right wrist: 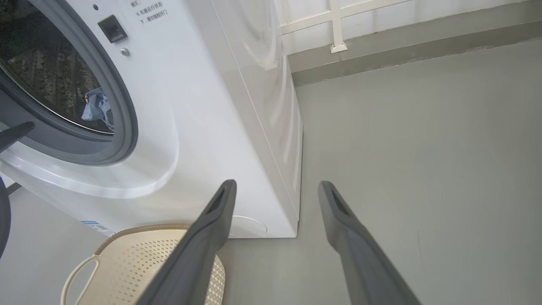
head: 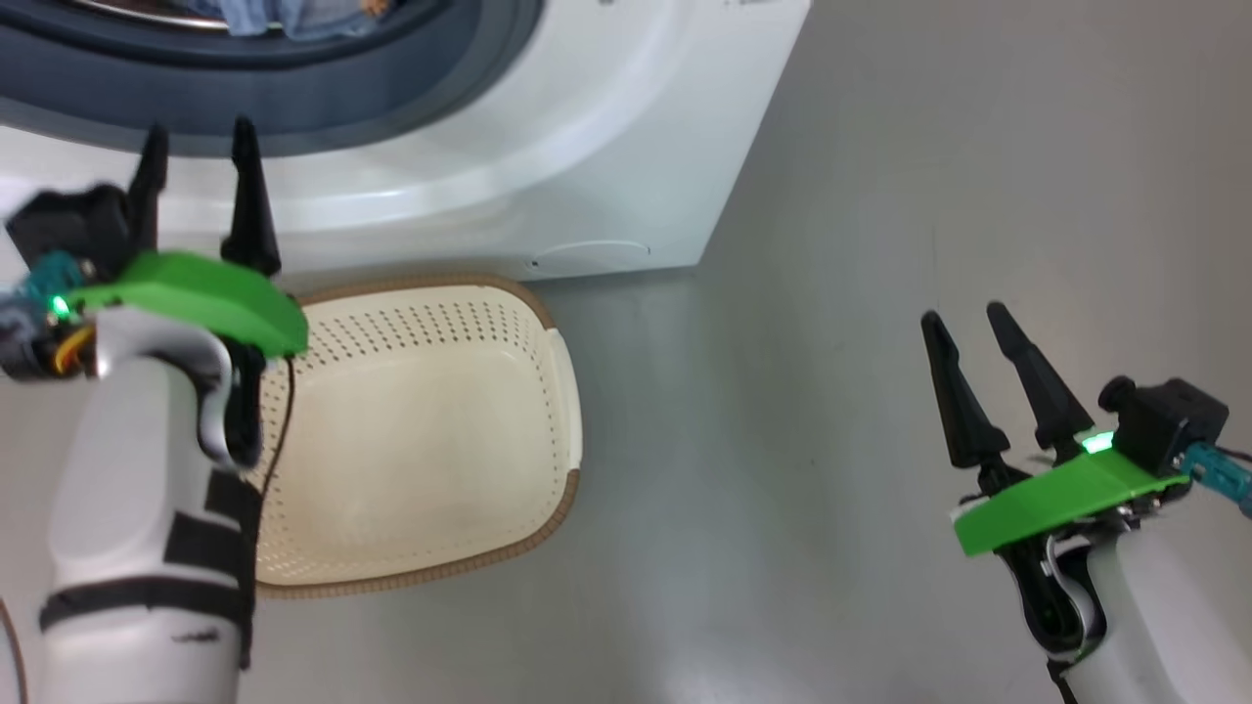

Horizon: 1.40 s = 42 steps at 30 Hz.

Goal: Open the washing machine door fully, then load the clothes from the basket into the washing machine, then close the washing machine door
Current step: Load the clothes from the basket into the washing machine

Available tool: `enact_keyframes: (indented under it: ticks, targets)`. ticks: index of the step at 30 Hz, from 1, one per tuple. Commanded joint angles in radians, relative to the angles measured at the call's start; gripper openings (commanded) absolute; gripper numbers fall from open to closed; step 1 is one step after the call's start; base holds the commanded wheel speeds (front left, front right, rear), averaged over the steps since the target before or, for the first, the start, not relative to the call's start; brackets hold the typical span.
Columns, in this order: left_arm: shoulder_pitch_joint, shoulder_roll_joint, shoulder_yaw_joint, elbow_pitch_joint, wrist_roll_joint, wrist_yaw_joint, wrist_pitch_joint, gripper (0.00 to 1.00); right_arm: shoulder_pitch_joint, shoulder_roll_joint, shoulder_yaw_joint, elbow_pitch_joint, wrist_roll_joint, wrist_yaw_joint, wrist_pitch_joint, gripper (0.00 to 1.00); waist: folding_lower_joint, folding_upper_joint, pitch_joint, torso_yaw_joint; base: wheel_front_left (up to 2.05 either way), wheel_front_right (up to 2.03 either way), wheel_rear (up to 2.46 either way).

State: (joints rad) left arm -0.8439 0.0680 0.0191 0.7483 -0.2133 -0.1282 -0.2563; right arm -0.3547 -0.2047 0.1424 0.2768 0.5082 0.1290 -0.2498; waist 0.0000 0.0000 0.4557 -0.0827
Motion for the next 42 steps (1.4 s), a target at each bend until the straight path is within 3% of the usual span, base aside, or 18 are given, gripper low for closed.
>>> enact_keyframes:
  ticks: [1,15,23,42]
  targets:
    - [0.05,0.027,0.029,-0.044,0.018,-0.002,-0.006,1.0,0.045,-0.013,0.012,-0.014,-0.004,0.002,-0.012,1.0,0.0,0.0,-0.04,0.025,0.0,0.0,0.0]
    - [0.281,0.004,0.058,-0.194,0.048,-0.002,-0.006,1.0,0.114,-0.041,-0.002,-0.002,-0.004,0.002,-0.012,1.0,0.0,0.0,-0.155,0.058,0.0,0.0,0.0]
    - [0.424,0.006,0.041,-0.261,0.037,-0.002,-0.006,1.0,0.161,-0.043,-0.012,0.001,-0.004,0.002,-0.012,1.0,0.0,0.0,-0.217,0.058,0.0,0.0,0.0]
    - [0.684,-0.004,0.101,-0.428,0.048,-0.002,-0.006,1.0,0.269,-0.042,-0.045,0.002,-0.009,0.002,-0.012,1.0,0.0,0.0,-0.318,0.042,0.0,0.0,0.0]
